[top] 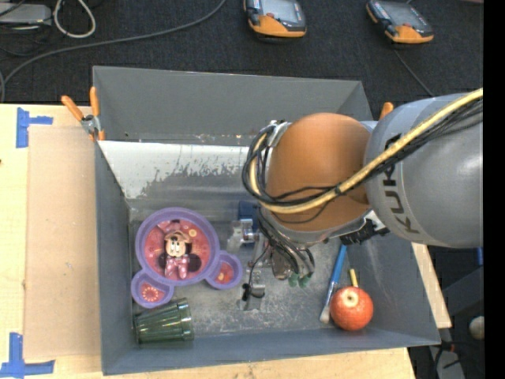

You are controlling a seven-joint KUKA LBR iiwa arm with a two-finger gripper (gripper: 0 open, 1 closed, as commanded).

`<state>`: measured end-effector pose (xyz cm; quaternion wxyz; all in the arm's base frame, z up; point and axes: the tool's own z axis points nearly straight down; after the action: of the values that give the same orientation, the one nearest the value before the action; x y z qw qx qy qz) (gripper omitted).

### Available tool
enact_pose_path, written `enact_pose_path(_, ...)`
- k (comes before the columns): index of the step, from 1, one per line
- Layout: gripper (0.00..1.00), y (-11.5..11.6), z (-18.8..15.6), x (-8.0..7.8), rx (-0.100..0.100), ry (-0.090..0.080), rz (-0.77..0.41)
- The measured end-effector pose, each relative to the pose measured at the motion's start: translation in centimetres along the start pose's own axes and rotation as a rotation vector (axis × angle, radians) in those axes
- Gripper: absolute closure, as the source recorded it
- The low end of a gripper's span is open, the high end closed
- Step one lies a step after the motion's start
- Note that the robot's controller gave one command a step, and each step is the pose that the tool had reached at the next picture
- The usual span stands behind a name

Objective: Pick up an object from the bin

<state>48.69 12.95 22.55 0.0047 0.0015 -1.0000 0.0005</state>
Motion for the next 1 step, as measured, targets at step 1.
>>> enact_pose_path(1, 0.0, -0.08, -0.36, -0.17, -0.001, -0.007, 0.005)
